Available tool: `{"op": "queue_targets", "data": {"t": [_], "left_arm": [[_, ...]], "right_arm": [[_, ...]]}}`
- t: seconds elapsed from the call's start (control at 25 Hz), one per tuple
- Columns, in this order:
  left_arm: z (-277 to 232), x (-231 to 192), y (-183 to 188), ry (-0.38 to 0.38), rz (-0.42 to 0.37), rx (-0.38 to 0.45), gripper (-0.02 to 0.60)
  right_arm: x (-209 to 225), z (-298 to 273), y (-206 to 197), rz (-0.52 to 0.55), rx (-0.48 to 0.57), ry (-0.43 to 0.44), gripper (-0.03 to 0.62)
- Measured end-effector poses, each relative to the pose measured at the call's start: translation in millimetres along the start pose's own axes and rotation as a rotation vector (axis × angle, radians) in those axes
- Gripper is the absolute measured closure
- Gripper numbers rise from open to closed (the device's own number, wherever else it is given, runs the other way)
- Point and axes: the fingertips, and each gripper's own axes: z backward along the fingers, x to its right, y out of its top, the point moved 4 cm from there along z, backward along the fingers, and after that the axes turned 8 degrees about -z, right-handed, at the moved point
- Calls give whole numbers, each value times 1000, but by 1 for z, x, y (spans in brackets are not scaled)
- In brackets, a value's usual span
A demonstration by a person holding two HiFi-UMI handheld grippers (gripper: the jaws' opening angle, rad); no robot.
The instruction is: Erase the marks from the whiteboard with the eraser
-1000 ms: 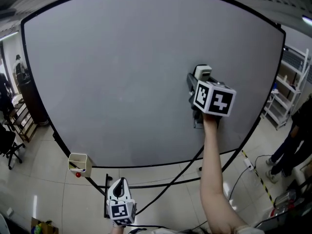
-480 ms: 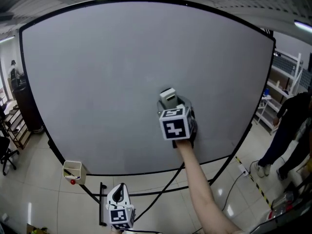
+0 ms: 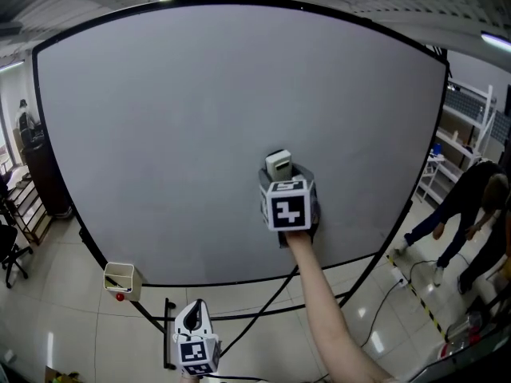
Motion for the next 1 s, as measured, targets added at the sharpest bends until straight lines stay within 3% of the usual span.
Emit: {"op": "queue_targets", "data": {"t": [0.16,0.24,0.36,0.48,0.56,0.64,0.76,1.0], "left_arm": [[4,-2,-2,9,-9,-3,580],[5,-2,-2,17,1,0,580],[7,-5,-7,11,-28,-10,580],[7,-4,-2,25,0,-5,580],[7,-4,-2,23,-2,-6,580],[7,-6,-4,30,-3,-13,580],[2,-12,-6,46,9,-19,580],[-4,-5,-6,15,-19,-12,580]], "right_arm": [[-35,-16,-100,116,-167,23,310],[-36,-16,-102,154,-169,36,310],[-21,0,-30,88,-24,62,312],[9,8,71,69,139,-4,310],[19,8,103,47,123,-42,310],[15,10,105,-4,104,-42,310],[-10,3,56,-54,69,13,316],[-69,-19,-102,135,-157,76,316]]}}
